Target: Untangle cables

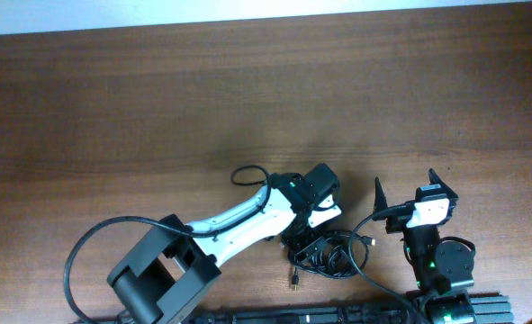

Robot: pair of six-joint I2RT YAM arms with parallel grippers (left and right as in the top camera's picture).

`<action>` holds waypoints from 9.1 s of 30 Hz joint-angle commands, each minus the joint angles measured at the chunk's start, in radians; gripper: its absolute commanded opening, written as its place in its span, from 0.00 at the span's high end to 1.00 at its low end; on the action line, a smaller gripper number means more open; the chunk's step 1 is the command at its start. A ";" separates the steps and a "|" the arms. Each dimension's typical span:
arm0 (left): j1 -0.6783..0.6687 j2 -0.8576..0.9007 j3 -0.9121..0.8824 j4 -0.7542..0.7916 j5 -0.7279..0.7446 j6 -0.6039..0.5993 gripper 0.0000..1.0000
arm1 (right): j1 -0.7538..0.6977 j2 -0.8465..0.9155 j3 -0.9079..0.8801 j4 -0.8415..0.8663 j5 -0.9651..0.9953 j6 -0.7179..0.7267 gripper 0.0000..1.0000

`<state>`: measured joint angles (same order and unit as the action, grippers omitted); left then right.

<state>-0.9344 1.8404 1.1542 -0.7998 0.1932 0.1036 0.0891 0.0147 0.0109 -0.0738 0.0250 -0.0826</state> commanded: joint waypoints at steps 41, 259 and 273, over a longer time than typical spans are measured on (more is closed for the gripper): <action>0.390 0.012 -0.153 0.605 -0.327 -0.224 0.01 | -0.006 -0.007 -0.005 -0.007 -0.006 0.000 0.01; 0.201 -0.511 -0.069 0.791 0.448 -0.048 1.00 | -0.005 0.319 0.668 -0.460 -0.564 0.277 0.86; 0.204 -0.511 -0.069 1.034 0.371 -0.324 1.00 | -0.005 0.319 0.666 -0.496 -0.575 0.277 0.96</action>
<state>-0.7326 1.3575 1.0618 0.1757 0.6262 -0.0570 0.0875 0.3302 0.6888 -0.5228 -0.5243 0.2016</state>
